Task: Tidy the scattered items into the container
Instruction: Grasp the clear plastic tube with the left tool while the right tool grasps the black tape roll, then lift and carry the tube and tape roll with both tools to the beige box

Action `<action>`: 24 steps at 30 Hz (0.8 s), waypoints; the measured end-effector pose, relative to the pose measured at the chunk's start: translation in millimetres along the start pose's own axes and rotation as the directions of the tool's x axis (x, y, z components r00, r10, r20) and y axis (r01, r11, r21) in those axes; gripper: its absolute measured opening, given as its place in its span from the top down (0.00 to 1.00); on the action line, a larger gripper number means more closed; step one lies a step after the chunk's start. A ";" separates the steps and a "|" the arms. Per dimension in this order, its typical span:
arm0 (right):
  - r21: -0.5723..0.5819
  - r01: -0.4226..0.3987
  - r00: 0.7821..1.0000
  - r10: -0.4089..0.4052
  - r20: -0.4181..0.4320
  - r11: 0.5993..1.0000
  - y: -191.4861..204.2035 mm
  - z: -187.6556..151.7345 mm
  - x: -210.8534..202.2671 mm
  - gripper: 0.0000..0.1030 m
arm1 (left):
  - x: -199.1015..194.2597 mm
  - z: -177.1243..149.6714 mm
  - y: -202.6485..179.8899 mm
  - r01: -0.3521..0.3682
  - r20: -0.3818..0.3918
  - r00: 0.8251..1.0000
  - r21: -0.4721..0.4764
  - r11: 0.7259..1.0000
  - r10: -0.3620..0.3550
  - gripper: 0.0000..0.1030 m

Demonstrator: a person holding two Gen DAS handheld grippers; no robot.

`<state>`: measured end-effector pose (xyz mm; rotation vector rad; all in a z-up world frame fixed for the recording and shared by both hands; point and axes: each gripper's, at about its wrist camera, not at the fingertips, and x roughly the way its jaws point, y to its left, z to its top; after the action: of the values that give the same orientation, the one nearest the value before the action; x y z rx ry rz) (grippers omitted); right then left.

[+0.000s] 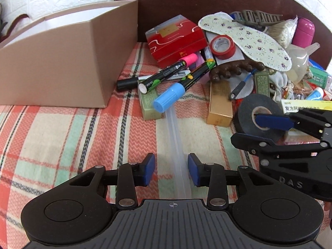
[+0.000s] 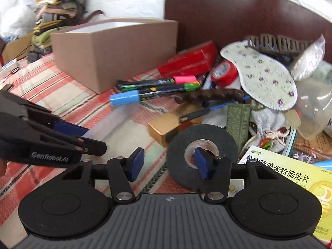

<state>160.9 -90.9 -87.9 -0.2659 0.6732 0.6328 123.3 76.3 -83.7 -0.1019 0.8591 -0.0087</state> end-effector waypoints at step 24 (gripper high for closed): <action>0.082 -0.234 0.971 0.236 -0.021 0.969 37.7 -27.9 -75.7 0.67 | -72.8 -60.4 -2.5 -0.051 -0.023 0.998 0.051 0.997 0.052 0.65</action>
<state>77.9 -107.8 -60.8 -0.1228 0.7640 0.8284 30.1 72.1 -67.7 -0.0326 0.8846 0.0173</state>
